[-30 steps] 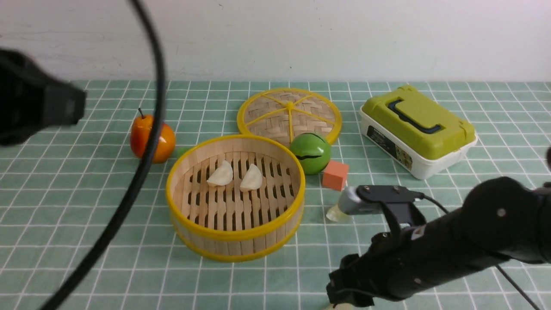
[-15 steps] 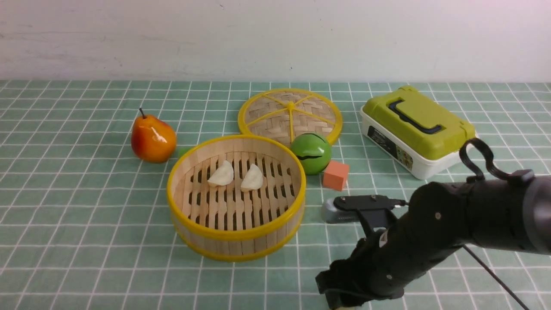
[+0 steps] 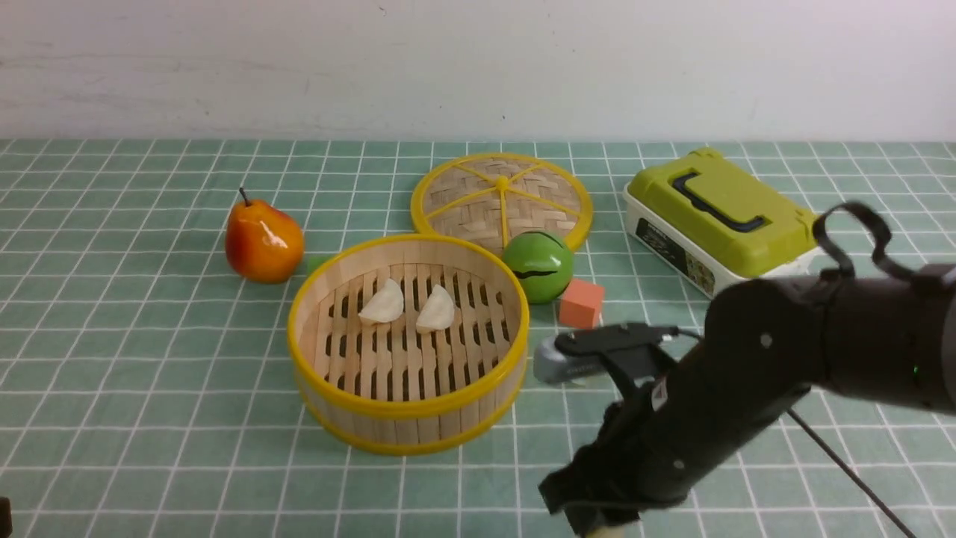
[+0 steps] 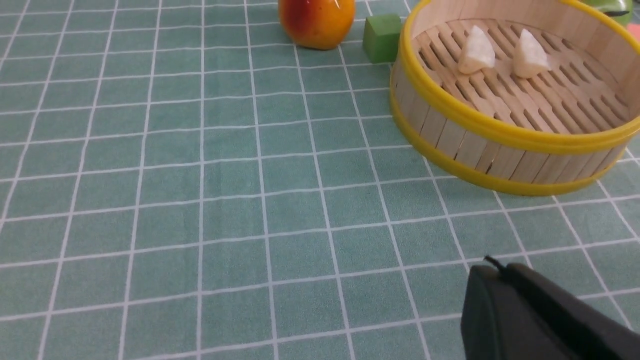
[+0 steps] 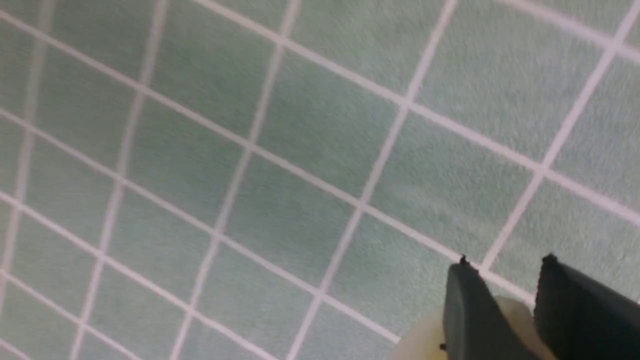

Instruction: Put the dumplings into the steamer on the table with the blue tablecloth.

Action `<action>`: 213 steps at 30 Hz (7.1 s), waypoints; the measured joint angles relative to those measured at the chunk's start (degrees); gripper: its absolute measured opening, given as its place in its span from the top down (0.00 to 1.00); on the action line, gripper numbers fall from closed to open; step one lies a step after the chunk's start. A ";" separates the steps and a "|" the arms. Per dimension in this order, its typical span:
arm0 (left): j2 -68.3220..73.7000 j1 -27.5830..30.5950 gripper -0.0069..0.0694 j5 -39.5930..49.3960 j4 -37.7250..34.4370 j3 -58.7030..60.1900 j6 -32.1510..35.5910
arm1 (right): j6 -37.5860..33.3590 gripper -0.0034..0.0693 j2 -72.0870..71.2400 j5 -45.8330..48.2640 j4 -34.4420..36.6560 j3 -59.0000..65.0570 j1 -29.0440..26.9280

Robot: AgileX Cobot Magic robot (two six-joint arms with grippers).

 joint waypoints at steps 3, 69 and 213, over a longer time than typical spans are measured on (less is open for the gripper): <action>0.00 0.00 0.93 -0.33 0.00 0.00 0.00 | -1.79 0.71 0.36 2.57 0.00 -5.63 0.00; -0.02 0.00 0.91 -0.94 0.40 0.00 -0.20 | 19.52 0.36 27.57 6.90 -20.41 -34.78 -9.11; -0.35 0.00 0.74 -0.16 -0.28 0.11 -0.42 | 17.49 0.95 -97.06 -18.14 -21.77 62.12 -33.12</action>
